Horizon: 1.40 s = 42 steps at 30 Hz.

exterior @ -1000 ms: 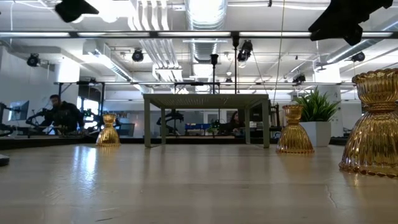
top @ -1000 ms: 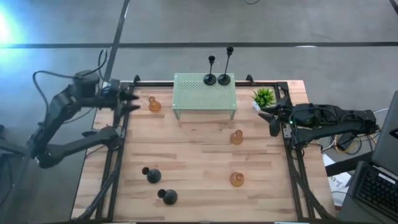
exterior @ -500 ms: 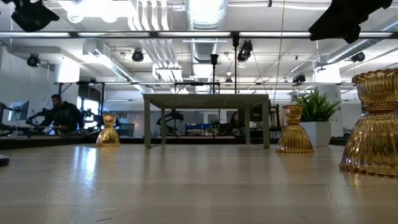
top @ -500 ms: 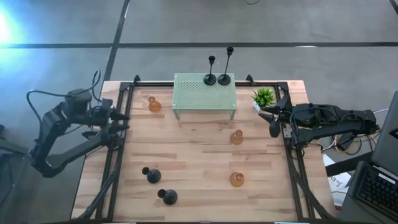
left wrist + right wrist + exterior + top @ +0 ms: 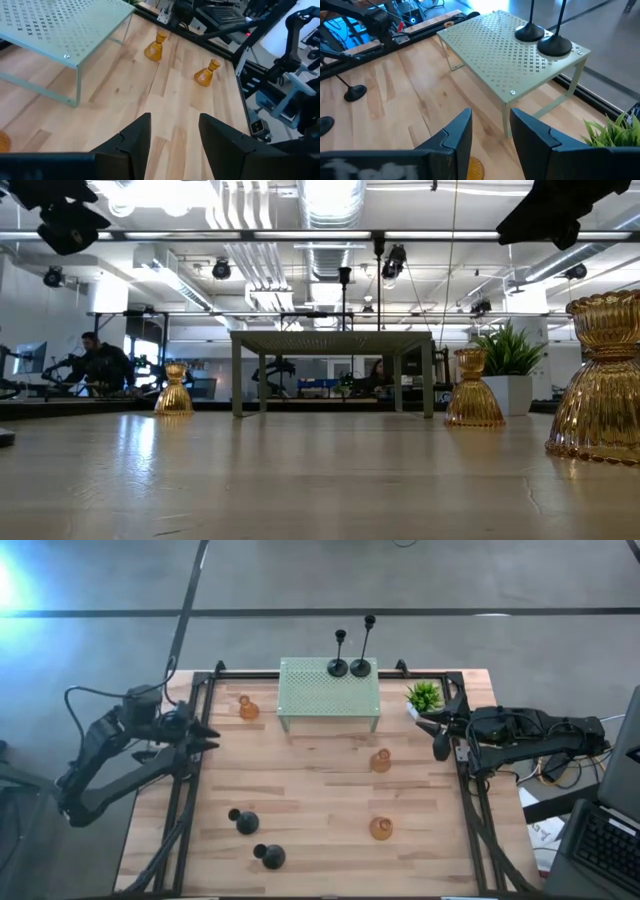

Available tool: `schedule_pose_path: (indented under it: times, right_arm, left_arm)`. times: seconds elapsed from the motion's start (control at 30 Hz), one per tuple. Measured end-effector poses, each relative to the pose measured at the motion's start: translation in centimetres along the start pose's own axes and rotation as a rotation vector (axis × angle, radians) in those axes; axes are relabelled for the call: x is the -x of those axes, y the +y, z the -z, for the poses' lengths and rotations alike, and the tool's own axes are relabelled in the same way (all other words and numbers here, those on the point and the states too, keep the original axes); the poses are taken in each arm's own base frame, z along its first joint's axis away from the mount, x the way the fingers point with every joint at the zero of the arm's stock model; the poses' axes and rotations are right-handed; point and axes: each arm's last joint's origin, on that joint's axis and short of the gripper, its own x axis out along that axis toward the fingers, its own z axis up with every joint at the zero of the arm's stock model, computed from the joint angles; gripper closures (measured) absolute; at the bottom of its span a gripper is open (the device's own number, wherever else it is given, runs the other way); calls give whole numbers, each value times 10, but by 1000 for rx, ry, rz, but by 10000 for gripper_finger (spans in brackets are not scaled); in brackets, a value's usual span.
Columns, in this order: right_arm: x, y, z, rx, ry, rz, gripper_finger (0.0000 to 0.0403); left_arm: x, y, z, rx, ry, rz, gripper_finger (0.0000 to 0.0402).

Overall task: Pick & Place candle stick holders
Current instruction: Put the top black candle holder on the shelf aligned with the other black candle holders

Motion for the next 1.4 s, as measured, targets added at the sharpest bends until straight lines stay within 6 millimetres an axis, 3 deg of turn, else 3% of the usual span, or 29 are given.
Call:
schedule_pose_path:
  times: [0.37, 0.7, 0.97, 1.17, 1.4]
  right_arm:
    - [0, 0, 0, 0, 0, 0, 260]
    - [0, 0, 0, 0, 1, 0, 265]
    - [0, 0, 0, 0, 1, 0, 278]
    - [0, 0, 0, 0, 1, 0, 285]
    - [0, 0, 0, 0, 1, 0, 284]
  left_arm:
    - [-5, 1, 5, -209, 8, 34, 242]
    - [-6, -1, 4, -221, -16, 8, 334]
    - [-51, 7, -8, -282, -94, 110, 388]
    - [-73, -9, 0, -353, 14, 103, 396]
    - [-74, -35, 17, -367, 63, 26, 399]
